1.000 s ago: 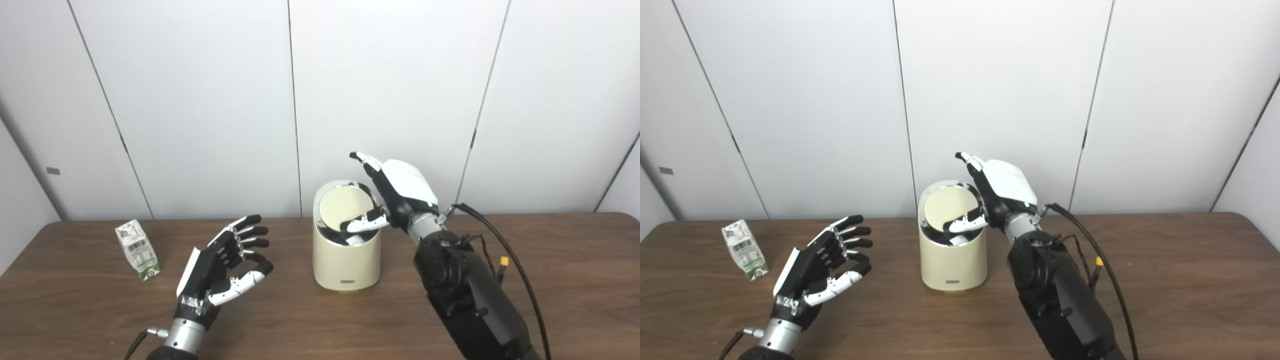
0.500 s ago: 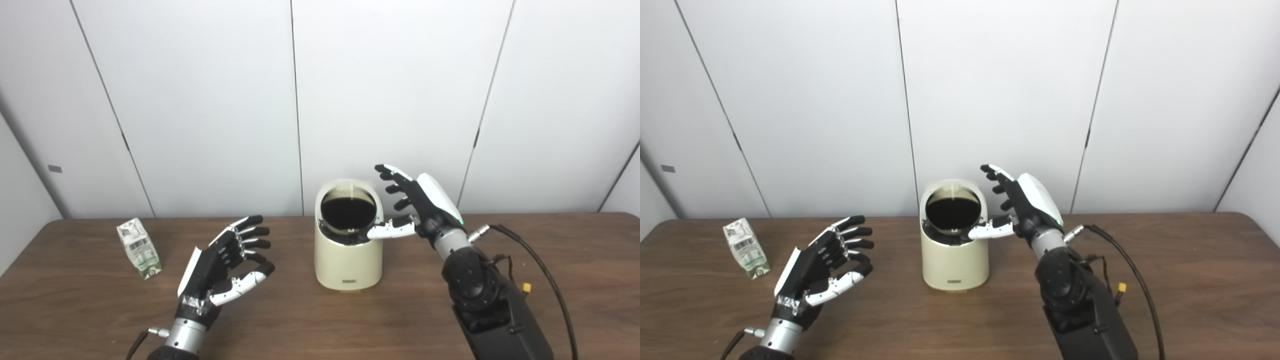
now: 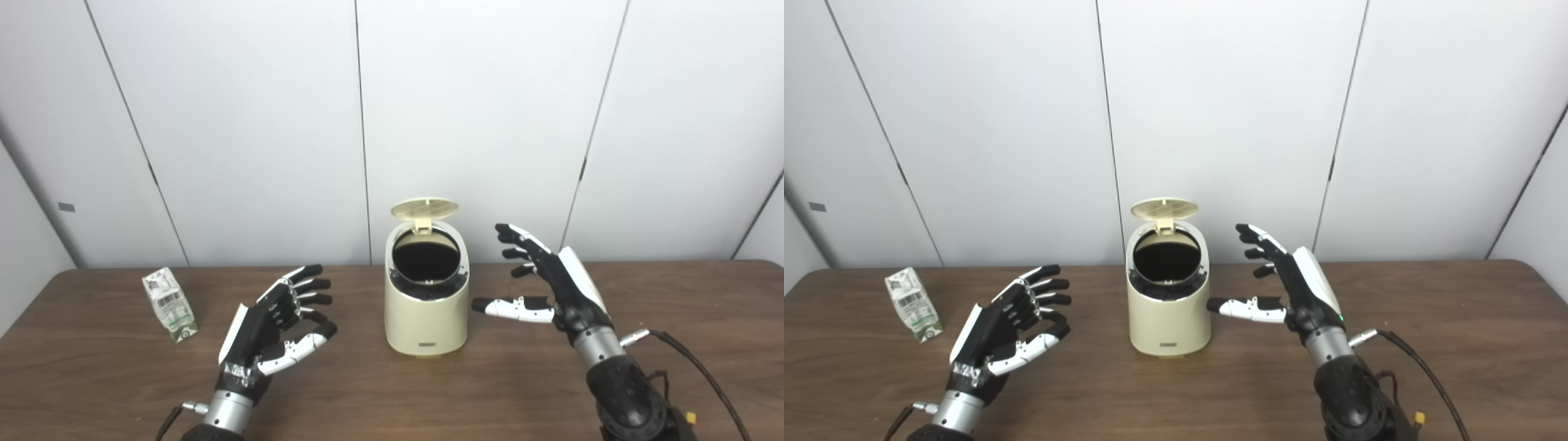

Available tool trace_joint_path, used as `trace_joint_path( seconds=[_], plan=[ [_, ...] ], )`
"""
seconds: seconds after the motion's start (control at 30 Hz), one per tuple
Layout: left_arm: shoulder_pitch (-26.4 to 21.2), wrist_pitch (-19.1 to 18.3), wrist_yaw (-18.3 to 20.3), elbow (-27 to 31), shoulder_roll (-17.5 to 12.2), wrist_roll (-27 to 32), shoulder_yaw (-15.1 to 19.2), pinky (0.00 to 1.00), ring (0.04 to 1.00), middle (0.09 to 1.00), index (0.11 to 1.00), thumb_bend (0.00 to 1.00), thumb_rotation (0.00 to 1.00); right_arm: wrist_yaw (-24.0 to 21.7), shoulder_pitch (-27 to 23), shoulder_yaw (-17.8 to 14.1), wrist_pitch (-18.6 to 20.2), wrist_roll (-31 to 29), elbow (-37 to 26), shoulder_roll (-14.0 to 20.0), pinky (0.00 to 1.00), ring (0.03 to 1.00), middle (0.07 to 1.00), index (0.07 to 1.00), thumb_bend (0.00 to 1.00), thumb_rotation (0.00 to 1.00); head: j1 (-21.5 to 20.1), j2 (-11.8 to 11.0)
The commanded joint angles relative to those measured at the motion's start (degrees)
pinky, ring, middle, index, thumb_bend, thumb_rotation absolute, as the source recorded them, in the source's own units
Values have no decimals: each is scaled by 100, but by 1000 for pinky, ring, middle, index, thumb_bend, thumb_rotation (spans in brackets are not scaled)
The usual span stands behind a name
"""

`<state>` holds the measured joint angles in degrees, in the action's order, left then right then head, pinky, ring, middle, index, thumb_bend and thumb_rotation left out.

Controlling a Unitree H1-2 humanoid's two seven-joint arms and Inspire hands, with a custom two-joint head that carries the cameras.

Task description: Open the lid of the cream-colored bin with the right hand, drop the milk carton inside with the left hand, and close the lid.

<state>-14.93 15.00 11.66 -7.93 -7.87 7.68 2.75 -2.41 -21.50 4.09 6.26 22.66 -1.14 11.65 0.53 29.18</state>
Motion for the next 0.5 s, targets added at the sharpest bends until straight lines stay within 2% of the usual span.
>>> trace_joint_path(
  seconds=[0.0, 0.17, 0.27, 0.37, 0.43, 0.47],
  plan=[
    [-180, 244, 10, 86, -25, 65, 7, 576, 696, 758, 843, 661, 134, 30, -111, -60, -436, -196, -93, 115, 689, 820, 872, 885, 826, 390, 8, -1],
    [-189, 274, 2, 31, -17, 61, 15, 561, 691, 754, 835, 661, 130, -23, 94, 43, -572, -198, -76, 253, 724, 847, 902, 933, 927, 462, 20, -20],
    [-180, 259, 15, 15, -17, 58, 0, 564, 700, 759, 834, 654, 131, -16, 180, 115, -603, -146, -51, 283, 732, 856, 908, 961, 960, 450, 186, -93],
    [-177, 265, 6, -56, 8, -5, -38, 558, 701, 763, 837, 673, 159, -128, 246, 157, -650, -213, -24, 374, 753, 876, 923, 985, 974, 415, 484, -192],
    [-177, 315, -18, -148, 68, -70, -91, 560, 701, 764, 838, 683, 171, -210, 286, 159, -764, -266, 85, 473, 768, 889, 932, 994, 973, 404, 1000, -359],
    [-180, 348, -33, -190, 94, -98, -113, 563, 700, 765, 838, 679, 162, -241, 297, 150, -812, -292, 136, 506, 790, 903, 942, 998, 966, 384, 1060, -378]
  ],
)
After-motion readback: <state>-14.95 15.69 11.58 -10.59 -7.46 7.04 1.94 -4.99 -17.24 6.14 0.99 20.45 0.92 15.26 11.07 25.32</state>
